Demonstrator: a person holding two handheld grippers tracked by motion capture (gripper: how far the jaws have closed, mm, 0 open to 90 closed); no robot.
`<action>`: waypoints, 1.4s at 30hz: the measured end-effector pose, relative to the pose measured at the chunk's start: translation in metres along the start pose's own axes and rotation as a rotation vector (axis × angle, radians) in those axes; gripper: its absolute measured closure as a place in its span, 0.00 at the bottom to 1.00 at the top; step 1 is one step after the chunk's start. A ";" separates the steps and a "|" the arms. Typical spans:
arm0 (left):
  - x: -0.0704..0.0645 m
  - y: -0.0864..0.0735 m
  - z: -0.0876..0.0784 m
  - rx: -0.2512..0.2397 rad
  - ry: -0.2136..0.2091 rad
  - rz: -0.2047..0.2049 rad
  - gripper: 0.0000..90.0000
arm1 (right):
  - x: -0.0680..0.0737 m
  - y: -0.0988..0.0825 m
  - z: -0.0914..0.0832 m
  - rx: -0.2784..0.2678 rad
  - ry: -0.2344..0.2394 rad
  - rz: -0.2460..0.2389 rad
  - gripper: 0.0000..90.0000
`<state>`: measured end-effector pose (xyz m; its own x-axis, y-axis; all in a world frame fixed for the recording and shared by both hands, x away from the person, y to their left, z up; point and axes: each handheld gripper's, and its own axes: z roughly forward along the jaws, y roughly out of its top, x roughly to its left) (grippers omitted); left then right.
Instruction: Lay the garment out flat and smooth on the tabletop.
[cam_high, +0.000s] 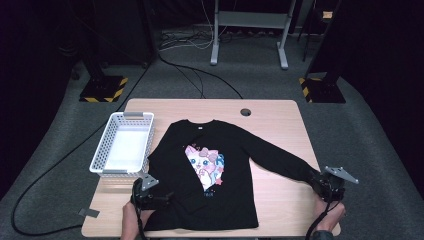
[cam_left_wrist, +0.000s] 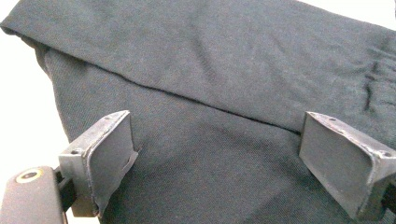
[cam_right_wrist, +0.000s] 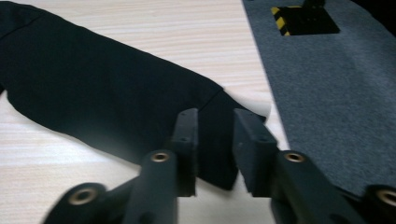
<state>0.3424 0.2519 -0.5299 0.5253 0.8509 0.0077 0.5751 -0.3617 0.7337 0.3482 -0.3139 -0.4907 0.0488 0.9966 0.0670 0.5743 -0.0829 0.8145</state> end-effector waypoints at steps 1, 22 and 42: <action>0.000 0.000 0.000 0.000 0.000 -0.001 0.12 | -0.001 0.000 -0.002 0.001 0.002 0.002 0.71; 0.000 0.000 0.000 -0.001 0.000 -0.003 0.11 | 0.106 -0.009 0.024 0.097 0.265 -0.182 0.16; -0.005 0.003 0.003 -0.004 0.010 -0.009 0.12 | 0.178 -0.026 0.048 0.146 0.315 -0.393 0.02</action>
<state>0.3436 0.2451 -0.5300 0.5134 0.8581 0.0077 0.5775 -0.3521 0.7365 0.3808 -0.1342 -0.5276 -0.4283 0.9028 -0.0389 0.6086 0.3201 0.7260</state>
